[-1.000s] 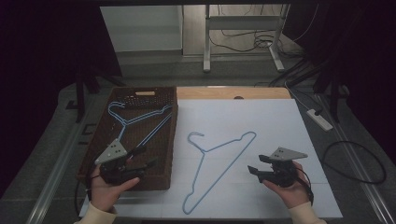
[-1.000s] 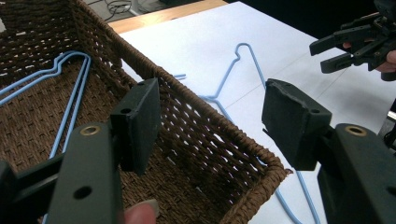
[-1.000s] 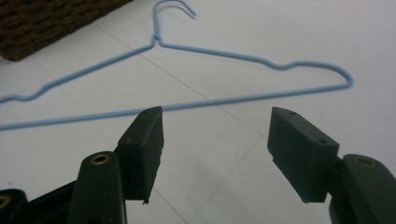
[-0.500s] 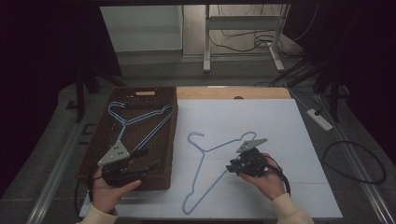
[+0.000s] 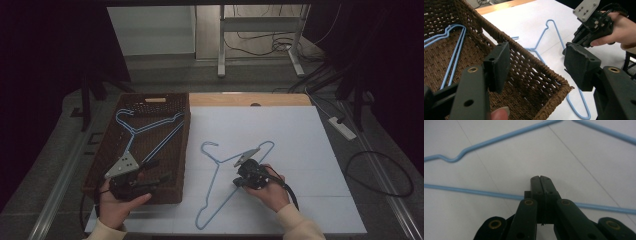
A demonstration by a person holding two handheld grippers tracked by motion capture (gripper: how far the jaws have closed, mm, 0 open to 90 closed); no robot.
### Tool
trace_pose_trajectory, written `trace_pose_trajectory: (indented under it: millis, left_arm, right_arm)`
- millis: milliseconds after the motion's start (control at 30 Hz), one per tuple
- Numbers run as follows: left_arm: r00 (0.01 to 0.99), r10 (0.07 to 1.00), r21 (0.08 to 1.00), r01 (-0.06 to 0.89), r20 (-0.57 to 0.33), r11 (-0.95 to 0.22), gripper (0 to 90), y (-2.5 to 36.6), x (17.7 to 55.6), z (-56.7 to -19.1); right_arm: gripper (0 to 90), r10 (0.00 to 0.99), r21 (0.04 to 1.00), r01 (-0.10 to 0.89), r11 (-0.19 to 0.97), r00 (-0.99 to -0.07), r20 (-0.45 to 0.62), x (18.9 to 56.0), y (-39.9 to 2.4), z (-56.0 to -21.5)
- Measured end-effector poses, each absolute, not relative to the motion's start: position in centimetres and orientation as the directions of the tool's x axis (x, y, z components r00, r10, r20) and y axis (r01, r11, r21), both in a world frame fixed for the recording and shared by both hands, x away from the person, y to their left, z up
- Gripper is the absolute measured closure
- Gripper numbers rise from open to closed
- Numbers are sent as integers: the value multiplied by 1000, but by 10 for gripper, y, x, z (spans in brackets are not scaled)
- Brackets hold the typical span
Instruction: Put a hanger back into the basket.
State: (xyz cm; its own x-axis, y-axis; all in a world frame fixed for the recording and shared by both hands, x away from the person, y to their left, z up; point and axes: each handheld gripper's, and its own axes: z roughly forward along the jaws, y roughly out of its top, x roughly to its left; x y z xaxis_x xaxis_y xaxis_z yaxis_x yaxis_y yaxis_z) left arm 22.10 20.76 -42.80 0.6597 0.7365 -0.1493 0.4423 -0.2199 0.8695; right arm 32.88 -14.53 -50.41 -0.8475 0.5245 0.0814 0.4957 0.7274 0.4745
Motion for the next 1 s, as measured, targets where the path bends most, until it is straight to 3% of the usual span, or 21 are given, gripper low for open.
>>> trace_pose_trajectory:
  millis: [267,467,633,1000]
  left_arm:
    - [662,734,863,450,-152,-228,378,206,221,-430]
    - [659,736,864,451,-155,-222,377,207,221,-429]
    - [657,738,867,448,-154,-217,377,209,220,-428]
    - [654,740,869,449,-160,-208,377,212,219,-427]
  right_arm:
    - [900,531,469,508,723,-842,95,324,-156,-508]
    - [900,541,527,503,684,-836,95,326,-153,-504]
    - [900,523,500,492,713,-848,87,325,-140,-511]
    - [900,543,488,523,699,-832,114,314,-161,-510]
